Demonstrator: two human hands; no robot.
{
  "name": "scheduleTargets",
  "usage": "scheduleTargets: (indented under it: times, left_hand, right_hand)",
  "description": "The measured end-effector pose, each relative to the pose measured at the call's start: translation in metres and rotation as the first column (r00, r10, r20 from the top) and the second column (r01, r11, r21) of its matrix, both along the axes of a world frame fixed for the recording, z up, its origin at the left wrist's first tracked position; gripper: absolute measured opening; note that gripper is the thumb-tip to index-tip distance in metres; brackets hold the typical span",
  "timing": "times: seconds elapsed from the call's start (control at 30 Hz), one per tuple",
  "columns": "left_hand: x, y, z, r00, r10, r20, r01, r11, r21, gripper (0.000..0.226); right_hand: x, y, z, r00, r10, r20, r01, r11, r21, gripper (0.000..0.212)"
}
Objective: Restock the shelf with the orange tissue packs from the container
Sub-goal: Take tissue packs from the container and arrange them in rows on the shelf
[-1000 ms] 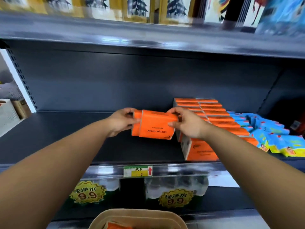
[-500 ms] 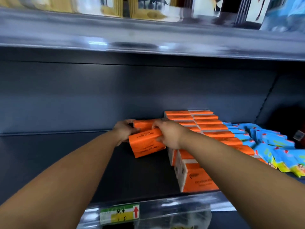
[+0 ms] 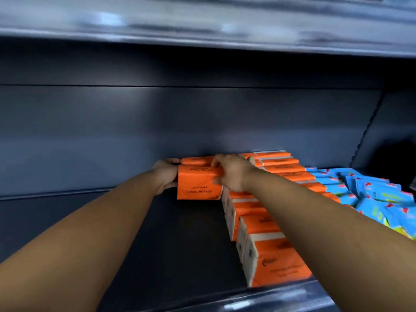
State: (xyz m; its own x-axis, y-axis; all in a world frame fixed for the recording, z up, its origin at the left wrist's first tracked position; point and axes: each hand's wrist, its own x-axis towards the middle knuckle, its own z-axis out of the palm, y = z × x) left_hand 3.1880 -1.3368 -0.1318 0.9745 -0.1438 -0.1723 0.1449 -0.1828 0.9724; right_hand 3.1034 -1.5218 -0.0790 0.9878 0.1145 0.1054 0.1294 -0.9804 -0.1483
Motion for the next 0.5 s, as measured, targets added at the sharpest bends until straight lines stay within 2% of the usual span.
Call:
scheduleTargets:
  times: [0.03,0.13,0.2,0.3,0.4,0.47,0.5]
  left_hand:
    - [-0.003,0.000,0.001,1.000,0.025,-0.001,-0.025,0.999,-0.020,0.022]
    - [-0.014,0.007,0.001,0.989,0.143,-0.029,-0.145,0.985,-0.089,0.027]
    - [-0.023,0.016,-0.003,0.994,0.102,-0.032,-0.104,0.991,-0.079,0.033]
    - [-0.036,0.026,-0.020,0.996,-0.081,-0.031,0.082,0.996,0.026,0.062]
    - [-0.040,0.022,-0.033,0.991,-0.128,0.048,0.116,0.975,0.192,0.082]
    - [-0.039,0.013,-0.033,0.985,-0.111,0.131,0.072,0.960,0.270,0.083]
    - [-0.039,0.007,-0.031,0.979,-0.112,0.172,0.056,0.951,0.303,0.075]
  right_hand:
    - [0.004,-0.001,-0.001,1.000,0.003,0.009,-0.003,1.000,0.024,0.045]
    - [0.013,0.001,-0.006,0.999,0.026,0.021,-0.027,0.999,0.029,0.048]
    - [0.017,0.003,-0.010,0.999,0.016,0.043,-0.016,1.000,-0.016,0.050]
    - [0.020,0.007,-0.015,0.996,-0.057,0.070,0.062,0.996,-0.070,0.052]
    - [0.022,0.011,-0.016,0.988,-0.116,0.101,0.123,0.990,-0.062,0.048]
    - [0.022,0.013,-0.015,0.980,-0.160,0.117,0.166,0.985,-0.050,0.046]
    - [0.022,0.015,-0.015,0.976,-0.180,0.120,0.187,0.981,-0.054,0.047]
